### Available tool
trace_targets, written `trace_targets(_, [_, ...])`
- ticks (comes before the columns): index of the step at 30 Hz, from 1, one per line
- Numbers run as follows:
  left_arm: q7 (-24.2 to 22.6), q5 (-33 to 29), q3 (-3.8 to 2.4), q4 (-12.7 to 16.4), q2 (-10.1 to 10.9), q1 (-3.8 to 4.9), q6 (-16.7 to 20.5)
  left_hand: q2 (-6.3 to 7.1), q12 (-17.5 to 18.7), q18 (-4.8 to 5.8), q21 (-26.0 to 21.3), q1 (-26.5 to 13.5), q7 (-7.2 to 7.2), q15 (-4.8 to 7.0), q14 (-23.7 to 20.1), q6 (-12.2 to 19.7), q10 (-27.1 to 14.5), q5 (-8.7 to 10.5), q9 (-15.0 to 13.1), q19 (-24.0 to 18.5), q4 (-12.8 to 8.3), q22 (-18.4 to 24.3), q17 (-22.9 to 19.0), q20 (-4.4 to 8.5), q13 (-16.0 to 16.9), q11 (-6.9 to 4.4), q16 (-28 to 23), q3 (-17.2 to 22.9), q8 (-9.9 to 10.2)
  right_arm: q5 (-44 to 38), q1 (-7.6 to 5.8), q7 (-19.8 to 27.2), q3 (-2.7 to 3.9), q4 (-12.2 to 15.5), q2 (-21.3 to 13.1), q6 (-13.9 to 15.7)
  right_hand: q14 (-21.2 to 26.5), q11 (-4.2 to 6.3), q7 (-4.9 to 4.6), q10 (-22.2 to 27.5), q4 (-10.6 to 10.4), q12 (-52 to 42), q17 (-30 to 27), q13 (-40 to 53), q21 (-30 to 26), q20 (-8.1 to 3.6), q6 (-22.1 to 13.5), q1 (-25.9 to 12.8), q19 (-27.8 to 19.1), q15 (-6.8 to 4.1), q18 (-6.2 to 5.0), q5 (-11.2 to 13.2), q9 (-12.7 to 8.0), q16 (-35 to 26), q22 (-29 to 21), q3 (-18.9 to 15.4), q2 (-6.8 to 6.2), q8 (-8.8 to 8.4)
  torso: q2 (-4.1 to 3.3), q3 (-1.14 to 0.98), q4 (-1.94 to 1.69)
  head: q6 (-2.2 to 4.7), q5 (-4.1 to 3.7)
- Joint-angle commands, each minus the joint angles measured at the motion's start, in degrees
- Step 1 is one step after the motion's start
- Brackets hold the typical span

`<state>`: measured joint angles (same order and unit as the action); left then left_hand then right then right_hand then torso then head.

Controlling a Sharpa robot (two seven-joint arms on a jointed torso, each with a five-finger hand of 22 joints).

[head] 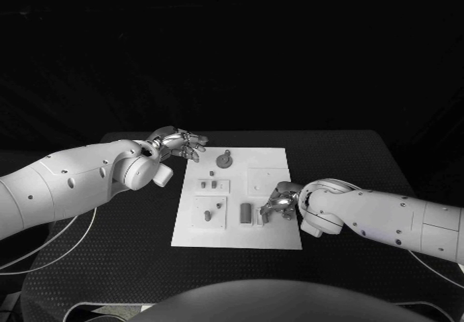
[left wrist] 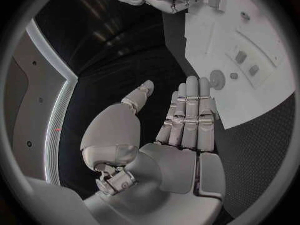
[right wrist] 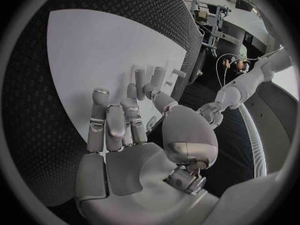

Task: Assemble the parts on the task board

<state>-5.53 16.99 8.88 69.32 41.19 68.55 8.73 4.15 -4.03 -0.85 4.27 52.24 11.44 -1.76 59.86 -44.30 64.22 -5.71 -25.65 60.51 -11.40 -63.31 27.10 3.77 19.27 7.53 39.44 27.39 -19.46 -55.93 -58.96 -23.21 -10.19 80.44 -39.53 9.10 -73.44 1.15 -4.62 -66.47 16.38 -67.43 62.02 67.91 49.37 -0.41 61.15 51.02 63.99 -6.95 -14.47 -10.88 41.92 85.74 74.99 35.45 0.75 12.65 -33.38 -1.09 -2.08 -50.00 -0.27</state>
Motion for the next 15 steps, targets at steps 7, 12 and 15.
trace_targets(7, [-0.37, -0.29, -0.03, 0.15, -0.11, 0.04, -0.67, -0.06, 0.03, -0.38, -0.23, -0.26, 0.28, -0.12, 0.13, 0.3, -0.29, 0.16, 0.1, -0.57, -0.31, -0.06, 0.12, 0.01, 0.1, 0.04, -0.23, 0.14, -0.41, 1.74, -0.18, -0.88, 0.02, -0.69, 1.04, -1.98, -0.48, 0.42, -0.08, -0.72, 0.33, -0.09, -0.06, -0.01, 0.25, -0.14, 0.27, 1.54, 0.12, -0.21, -0.53, -0.08, -0.07, 0.34, 0.9, 0.7, 1.23, 0.13, -0.01, 0.04, -0.01, 0.0, -0.1])
trace_targets(12, [-0.34, -0.29, -0.03, 0.09, -0.09, 0.04, -0.64, -0.05, 0.03, -0.38, -0.23, -0.27, 0.28, -0.12, 0.13, 0.3, -0.29, 0.16, 0.1, -0.58, -0.31, -0.06, 0.13, 0.01, 0.1, 0.04, -0.24, 0.14, -0.41, 2.0, -0.23, -1.49, 0.02, -1.14, 1.32, -2.69, -0.38, 0.4, -0.09, -0.64, 0.33, -0.02, -0.21, -0.06, 0.22, -0.13, 0.23, 1.46, 0.09, -0.21, -0.53, -0.07, -0.13, 0.3, 0.9, 0.75, 1.17, 0.08, 0.0, 0.04, 0.01, 0.0, -0.05])
trace_targets(15, [-0.33, -0.29, -0.03, 0.12, -0.09, 0.04, -0.69, -0.05, 0.03, -0.38, -0.23, -0.27, 0.28, -0.12, 0.13, 0.3, -0.29, 0.17, 0.11, -0.58, -0.31, -0.06, 0.15, 0.01, 0.1, 0.04, -0.25, 0.15, -0.42, 2.4, -0.24, -1.59, 0.01, -1.07, 1.57, -3.2, -0.33, 0.39, -0.1, -0.73, 0.32, -0.12, -0.27, 0.05, 0.2, -0.13, 0.22, 1.41, 0.07, -0.21, -0.53, -0.07, -0.16, 0.29, 0.9, 0.78, 1.15, 0.06, 0.01, 0.05, 0.0, 0.0, -0.04])
